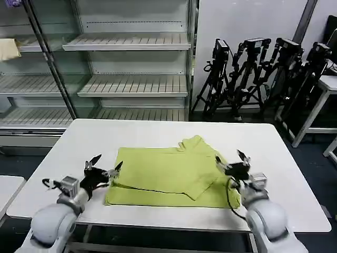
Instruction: Fold and organize the clothes.
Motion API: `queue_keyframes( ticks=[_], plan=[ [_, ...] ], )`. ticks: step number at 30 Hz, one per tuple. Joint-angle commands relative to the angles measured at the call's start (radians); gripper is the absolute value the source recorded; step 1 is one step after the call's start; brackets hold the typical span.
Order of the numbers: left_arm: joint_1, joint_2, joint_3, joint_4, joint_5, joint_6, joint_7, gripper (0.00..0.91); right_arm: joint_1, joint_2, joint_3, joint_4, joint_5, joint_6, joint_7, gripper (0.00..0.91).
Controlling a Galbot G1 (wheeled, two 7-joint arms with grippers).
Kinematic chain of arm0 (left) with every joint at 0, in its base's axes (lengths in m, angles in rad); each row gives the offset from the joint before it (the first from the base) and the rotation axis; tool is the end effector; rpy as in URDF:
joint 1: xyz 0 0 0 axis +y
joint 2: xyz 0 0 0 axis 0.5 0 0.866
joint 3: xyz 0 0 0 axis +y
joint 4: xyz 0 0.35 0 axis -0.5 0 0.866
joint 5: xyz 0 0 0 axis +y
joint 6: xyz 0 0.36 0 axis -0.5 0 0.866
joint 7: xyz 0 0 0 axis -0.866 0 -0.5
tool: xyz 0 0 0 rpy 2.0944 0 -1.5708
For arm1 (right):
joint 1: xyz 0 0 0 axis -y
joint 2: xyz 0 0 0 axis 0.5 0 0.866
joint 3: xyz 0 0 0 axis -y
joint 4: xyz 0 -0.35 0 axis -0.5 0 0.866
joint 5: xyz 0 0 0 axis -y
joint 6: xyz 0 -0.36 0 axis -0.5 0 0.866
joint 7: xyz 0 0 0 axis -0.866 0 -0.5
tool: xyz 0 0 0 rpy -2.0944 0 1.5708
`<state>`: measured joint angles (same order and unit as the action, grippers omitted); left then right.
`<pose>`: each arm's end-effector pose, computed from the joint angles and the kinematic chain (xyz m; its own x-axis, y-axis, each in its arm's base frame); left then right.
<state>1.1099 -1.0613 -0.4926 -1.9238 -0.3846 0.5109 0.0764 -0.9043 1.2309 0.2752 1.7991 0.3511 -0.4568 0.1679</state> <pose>0.3243 0.1009 -0.2228 -0.9383 0.2003 0.2818 0.2393 0.9646 0.1112 0.3766 -0.0083 -0.2306 -0.9748 -0.1330 0.1789 -0.1450 0.9879 -0.0557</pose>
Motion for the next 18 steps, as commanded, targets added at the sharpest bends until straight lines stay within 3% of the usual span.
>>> queue_keyframes(
  ticks=[1,8,18],
  plan=[
    [-0.280,-0.005,0.118,0.302,-0.037,0.039,-0.017,0.907,0.354,0.111,-0.156,-0.389,0.000,-0.018,0.060,0.907],
    [-0.331,-0.037,0.163,0.383,-0.021,0.063,-0.016,0.907,0.421,0.152,-0.148,-0.542,-0.001,-0.064,0.063,0.907],
    [-0.409,-0.045,0.196,0.517,-0.009,0.066,0.007,0.907,0.448,0.180,-0.148,-0.643,0.028,-0.097,0.054,0.907]
  ],
)
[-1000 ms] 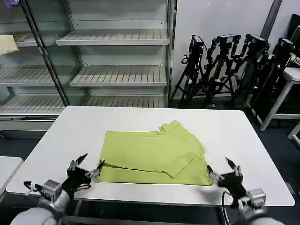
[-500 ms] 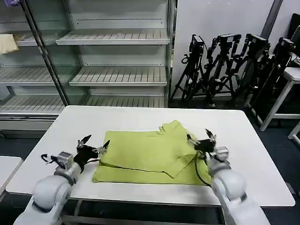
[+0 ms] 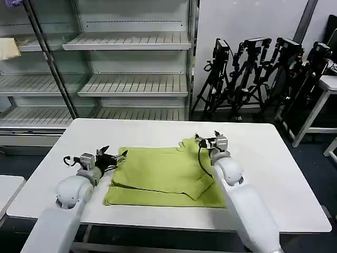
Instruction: Fold and organize the clothes.
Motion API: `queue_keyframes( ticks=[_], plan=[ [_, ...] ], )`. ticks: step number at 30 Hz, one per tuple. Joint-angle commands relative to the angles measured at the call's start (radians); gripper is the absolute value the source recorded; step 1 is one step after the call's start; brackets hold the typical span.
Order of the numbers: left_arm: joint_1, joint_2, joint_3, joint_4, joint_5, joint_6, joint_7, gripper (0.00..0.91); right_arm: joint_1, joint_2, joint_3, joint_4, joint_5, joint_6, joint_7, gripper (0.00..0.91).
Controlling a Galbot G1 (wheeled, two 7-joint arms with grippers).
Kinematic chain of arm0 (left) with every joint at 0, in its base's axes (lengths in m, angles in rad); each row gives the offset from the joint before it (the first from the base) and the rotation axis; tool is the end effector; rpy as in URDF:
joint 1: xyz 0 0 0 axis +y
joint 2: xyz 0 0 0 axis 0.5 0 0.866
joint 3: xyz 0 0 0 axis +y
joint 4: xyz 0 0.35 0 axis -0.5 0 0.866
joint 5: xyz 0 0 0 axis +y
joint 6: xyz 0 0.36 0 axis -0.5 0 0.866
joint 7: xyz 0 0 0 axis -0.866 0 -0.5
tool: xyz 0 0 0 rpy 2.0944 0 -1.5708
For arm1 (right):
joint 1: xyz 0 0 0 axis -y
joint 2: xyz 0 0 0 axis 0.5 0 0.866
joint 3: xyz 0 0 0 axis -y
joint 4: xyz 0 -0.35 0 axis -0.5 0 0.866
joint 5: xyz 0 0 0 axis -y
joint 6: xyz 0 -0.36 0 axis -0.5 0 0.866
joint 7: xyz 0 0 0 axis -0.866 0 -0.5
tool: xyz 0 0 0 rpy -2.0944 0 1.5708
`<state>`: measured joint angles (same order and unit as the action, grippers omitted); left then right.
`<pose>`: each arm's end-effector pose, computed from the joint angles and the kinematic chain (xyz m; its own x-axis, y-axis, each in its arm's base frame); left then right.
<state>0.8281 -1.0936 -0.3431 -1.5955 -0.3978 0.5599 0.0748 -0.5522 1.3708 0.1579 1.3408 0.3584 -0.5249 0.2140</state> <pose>0.4179 0.0993 -0.2478 -0.9008 0.1747 0.3974 0.2231 0.9716 0.0786 0.5010 0.0370 -0.2391 -0.9380 -0.0797 0.3374 -0.1059 0.9926 -0.0599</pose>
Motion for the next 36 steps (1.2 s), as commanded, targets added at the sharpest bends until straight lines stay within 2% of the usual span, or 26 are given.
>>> queue_keyframes(
  ticks=[1,12,13,14,15,30,36],
  plan=[
    [-0.129,-0.011,0.046,0.193,0.002,0.017,0.009,0.907,0.097,0.042,-0.031,-0.189,0.022,-0.028,0.006,0.907],
    [-0.136,-0.003,0.057,0.196,-0.022,0.019,0.016,0.907,0.105,0.056,-0.031,-0.216,0.061,-0.037,0.005,0.907],
    [-0.133,-0.003,0.056,0.194,-0.023,0.019,0.018,0.836,0.105,0.055,-0.031,-0.214,0.067,-0.039,0.006,0.867],
    [-0.130,-0.003,0.055,0.193,-0.023,0.019,0.021,0.443,0.105,0.054,-0.031,-0.213,0.075,-0.045,0.007,0.524],
    [-0.125,-0.003,0.053,0.191,-0.024,0.019,0.020,0.020,0.104,0.053,-0.031,-0.211,0.084,-0.047,0.006,0.000],
    [-0.113,-0.012,0.056,0.165,-0.027,0.018,0.040,0.010,0.093,0.039,-0.036,-0.191,0.098,-0.038,-0.027,0.000],
    [-0.102,-0.012,0.052,0.136,-0.040,0.015,0.048,0.010,0.085,0.031,-0.039,-0.185,0.085,0.020,-0.060,0.000]
  ],
)
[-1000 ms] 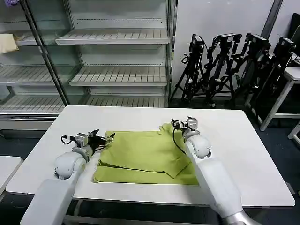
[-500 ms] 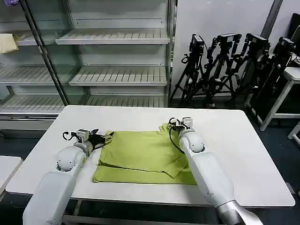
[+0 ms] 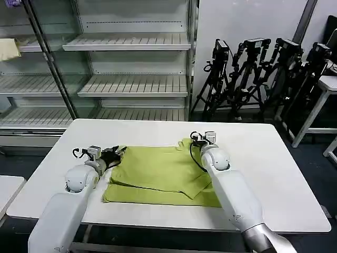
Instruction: Fold and organize the clothes.
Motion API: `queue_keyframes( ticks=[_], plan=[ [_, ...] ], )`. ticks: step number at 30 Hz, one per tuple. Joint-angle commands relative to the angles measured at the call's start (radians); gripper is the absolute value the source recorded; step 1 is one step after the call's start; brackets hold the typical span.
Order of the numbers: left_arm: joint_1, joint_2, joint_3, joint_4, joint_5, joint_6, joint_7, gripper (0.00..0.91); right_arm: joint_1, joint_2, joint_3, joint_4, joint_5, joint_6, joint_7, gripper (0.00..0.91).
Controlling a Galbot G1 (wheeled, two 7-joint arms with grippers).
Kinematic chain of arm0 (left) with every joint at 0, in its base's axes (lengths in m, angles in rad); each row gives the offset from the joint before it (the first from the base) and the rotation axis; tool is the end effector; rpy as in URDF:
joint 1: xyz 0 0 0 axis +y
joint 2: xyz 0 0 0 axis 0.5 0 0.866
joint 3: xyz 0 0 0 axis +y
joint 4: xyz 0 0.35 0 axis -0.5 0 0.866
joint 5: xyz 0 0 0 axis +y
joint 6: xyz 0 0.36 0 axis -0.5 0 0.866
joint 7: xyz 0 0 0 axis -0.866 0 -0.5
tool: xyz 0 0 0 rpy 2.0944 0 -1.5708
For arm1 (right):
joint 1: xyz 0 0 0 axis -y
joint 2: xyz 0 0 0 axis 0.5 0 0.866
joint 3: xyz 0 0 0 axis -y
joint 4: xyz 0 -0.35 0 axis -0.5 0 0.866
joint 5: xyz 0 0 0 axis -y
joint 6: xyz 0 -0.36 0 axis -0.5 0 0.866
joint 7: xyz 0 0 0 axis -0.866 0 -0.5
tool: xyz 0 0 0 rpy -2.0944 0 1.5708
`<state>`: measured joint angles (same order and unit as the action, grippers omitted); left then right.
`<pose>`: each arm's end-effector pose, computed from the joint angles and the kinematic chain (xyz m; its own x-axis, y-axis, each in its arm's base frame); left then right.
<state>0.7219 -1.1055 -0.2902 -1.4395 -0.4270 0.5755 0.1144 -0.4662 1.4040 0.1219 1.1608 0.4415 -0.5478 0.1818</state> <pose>0.4543 0.1044 -0.2604 -0.8645 0.1969 0.4624 0.2382 0.9707 0.0320 0.5329 0.0454 -0.2579 -0.8824 -0.1263 0.4533 -0.1374 0.9905 0.0085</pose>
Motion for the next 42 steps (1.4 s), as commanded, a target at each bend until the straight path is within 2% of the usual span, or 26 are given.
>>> queue_keyframes(
  ticks=[1,4,8,13,18,25,32,34,42],
  plan=[
    [0.004,0.000,-0.002,-0.024,-0.011,-0.001,0.007,0.010,-0.004,-0.004,-0.002,0.001,-0.004,0.064,-0.034,0.000],
    [0.015,0.010,-0.011,-0.053,-0.021,-0.005,0.005,0.010,-0.025,-0.020,0.001,0.063,-0.003,0.095,-0.046,0.000],
    [0.061,0.026,-0.044,-0.107,-0.024,-0.006,0.007,0.010,-0.075,-0.049,0.005,0.183,0.040,0.061,-0.011,0.000],
    [0.157,0.029,-0.101,-0.207,-0.038,-0.024,0.004,0.010,-0.164,-0.087,0.020,0.342,0.083,0.034,0.007,0.000],
    [0.304,0.041,-0.144,-0.381,-0.047,-0.027,-0.003,0.010,-0.276,-0.135,0.046,0.510,0.091,0.021,0.007,0.000],
    [0.412,0.043,-0.178,-0.489,-0.033,-0.032,-0.014,0.010,-0.426,-0.194,0.092,0.661,0.087,0.028,-0.002,0.000],
    [0.474,0.039,-0.192,-0.539,-0.015,-0.051,-0.016,0.010,-0.582,-0.230,0.145,0.752,0.071,0.045,-0.022,0.000],
    [0.488,0.041,-0.194,-0.545,-0.015,-0.052,-0.017,0.010,-0.615,-0.232,0.149,0.763,0.035,0.060,-0.035,0.000],
    [0.518,0.045,-0.200,-0.564,-0.014,-0.056,-0.019,0.010,-0.669,-0.231,0.195,0.794,0.025,0.068,-0.039,0.000]
  ],
)
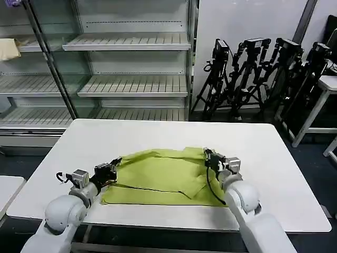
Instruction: Fold and organize the clothes.
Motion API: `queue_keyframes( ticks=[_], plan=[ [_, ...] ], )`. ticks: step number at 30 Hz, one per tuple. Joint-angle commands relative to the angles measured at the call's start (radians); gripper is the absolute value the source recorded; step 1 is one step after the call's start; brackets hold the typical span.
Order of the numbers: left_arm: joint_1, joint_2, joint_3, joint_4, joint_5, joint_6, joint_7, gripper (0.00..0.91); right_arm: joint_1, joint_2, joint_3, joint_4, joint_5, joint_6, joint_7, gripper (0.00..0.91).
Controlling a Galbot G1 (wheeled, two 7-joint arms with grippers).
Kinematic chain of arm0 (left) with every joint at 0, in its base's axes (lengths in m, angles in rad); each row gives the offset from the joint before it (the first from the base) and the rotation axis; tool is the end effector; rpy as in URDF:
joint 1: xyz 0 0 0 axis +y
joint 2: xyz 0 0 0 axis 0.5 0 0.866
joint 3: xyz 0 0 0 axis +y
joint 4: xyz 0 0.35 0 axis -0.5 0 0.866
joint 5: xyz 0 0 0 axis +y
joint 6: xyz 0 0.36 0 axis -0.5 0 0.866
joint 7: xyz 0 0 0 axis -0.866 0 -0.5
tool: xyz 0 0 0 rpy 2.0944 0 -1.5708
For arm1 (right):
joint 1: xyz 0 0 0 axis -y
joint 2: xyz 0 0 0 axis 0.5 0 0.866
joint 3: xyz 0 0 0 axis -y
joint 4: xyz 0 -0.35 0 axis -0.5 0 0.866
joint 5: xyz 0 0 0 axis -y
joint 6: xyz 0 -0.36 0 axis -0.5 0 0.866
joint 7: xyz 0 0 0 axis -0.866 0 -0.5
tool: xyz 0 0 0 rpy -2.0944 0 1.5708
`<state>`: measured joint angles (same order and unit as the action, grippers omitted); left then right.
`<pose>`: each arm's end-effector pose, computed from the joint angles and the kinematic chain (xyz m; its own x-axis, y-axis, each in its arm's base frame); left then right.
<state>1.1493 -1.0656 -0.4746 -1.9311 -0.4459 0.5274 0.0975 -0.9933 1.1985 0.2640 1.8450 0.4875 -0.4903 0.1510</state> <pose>0.3140 0.0935 -0.2364 -0.9040 0.2673 0.3336 0.2925 0.9559 0.0266 0.3489 -0.0090 -0.2491 -0.9322 -0.2258 0.2827 -0.2176 0.9742 0.0604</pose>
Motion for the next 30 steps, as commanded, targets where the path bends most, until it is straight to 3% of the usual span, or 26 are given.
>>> queue_keyframes(
  ticks=[1,30],
  plan=[
    [0.091,0.007,-0.015,-0.073,0.007,-0.008,-0.002,0.010,-0.151,-0.029,0.060,0.119,-0.021,0.011,-0.009,0.000],
    [0.100,0.032,-0.039,-0.064,0.012,-0.004,0.005,0.010,-0.234,-0.075,0.127,0.215,-0.024,0.029,-0.040,0.000]
  ],
)
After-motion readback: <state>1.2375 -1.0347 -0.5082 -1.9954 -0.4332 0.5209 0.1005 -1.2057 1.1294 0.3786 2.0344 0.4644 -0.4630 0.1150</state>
